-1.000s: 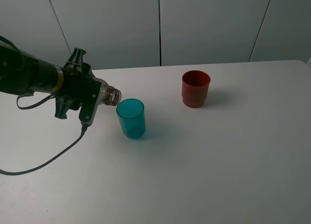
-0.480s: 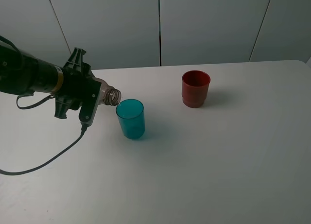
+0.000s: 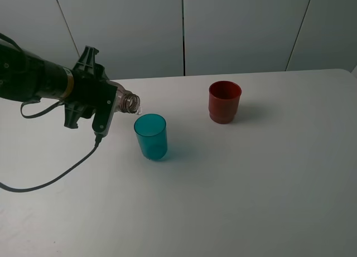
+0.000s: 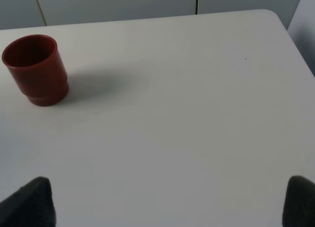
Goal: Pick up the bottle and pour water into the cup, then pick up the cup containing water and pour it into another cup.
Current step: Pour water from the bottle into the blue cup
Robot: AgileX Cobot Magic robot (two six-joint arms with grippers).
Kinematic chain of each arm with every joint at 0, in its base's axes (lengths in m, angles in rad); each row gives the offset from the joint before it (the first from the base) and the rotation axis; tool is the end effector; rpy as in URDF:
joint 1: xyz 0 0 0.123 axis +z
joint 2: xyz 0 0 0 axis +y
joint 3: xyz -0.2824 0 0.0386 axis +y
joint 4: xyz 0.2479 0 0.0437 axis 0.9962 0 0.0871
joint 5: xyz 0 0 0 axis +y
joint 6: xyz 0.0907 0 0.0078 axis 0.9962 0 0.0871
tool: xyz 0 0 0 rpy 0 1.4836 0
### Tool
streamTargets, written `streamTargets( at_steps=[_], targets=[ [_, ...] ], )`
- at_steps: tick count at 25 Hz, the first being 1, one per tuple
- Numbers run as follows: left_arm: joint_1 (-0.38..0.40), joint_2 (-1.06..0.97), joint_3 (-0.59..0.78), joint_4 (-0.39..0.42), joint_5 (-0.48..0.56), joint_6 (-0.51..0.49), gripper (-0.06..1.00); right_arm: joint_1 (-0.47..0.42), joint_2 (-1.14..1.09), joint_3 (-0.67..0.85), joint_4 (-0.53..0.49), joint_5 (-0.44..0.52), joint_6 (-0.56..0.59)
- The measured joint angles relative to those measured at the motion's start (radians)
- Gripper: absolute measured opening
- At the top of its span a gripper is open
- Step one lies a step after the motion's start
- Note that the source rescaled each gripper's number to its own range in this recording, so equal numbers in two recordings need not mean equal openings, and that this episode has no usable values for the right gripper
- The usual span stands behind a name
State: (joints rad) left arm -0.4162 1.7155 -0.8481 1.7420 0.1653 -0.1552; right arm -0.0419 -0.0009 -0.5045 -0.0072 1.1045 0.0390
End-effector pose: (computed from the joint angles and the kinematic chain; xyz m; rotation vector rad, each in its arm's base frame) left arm 0.3154 -0.1231 0.1748 2.0102 1.3857 0.7520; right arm -0.0074 -0.0003 0.2749 0.0848 2.0810 -0.0104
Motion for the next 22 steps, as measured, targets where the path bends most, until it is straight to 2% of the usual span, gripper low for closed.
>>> streamTargets(
  at_steps=[5,12,22],
  targets=[
    [-0.002,0.000,0.000,0.000,-0.042,0.033,0.00,0.000,0.000,0.000,0.000,0.000,0.002],
    [-0.003,0.000,0.000,0.000,-0.042,0.100,0.00,0.000,0.000,0.000,0.000,0.000,0.002],
    [-0.003,0.000,0.000,0.000,-0.035,0.112,0.00,0.000,0.000,0.000,0.000,0.000,0.000]
  ],
)
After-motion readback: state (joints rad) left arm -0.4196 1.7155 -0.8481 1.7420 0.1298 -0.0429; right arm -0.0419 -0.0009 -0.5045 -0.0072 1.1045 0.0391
